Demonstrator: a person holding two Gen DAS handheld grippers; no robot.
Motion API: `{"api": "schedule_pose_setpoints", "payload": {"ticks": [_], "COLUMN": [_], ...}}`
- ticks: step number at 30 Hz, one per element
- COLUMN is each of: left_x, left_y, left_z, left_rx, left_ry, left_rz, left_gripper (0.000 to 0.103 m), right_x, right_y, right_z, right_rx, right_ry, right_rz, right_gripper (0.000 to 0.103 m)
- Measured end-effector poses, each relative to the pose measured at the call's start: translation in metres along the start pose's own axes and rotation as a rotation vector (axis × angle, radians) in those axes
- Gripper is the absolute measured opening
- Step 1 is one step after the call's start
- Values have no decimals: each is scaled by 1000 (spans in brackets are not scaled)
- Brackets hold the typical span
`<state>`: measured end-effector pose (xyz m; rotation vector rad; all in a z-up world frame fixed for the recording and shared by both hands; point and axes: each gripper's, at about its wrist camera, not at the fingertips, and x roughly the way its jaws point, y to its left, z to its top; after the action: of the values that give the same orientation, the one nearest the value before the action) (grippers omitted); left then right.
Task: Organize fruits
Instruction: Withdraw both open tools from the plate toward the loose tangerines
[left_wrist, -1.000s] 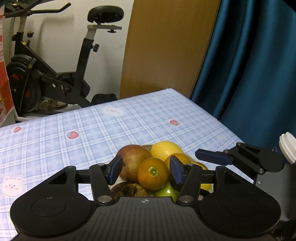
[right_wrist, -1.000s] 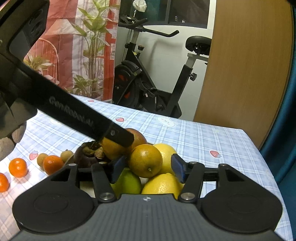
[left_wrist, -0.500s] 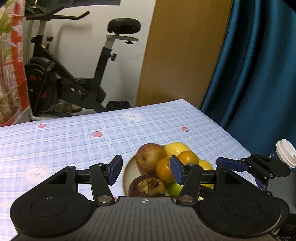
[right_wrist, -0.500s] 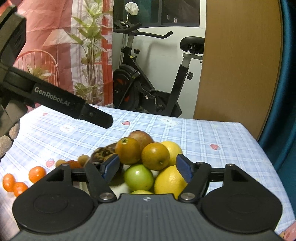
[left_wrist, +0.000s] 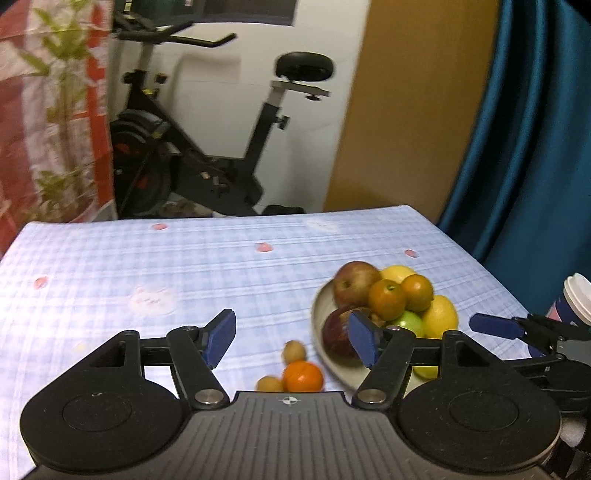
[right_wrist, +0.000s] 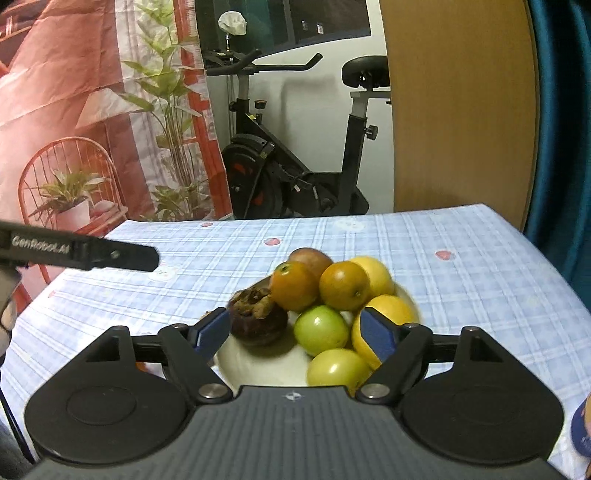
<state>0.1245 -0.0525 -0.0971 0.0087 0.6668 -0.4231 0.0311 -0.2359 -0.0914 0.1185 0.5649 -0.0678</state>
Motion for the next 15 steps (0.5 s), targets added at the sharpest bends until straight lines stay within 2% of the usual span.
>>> {"api": "schedule_pose_setpoints", "payload": {"ticks": [7, 15], "left_x": [-28, -49], "left_y": [18, 32], "left_z": [-11, -27], "left_rx": [-47, -84], "left_ry": [-26, -27], "left_rz": [65, 107], "left_gripper": [70, 70], "right_x": [-3, -2], "right_y": [10, 28], "right_z": [-3, -6], "right_rx": [14, -2], "right_ry": [15, 43], "right_rz": [33, 52], "right_gripper": [81, 81]}}
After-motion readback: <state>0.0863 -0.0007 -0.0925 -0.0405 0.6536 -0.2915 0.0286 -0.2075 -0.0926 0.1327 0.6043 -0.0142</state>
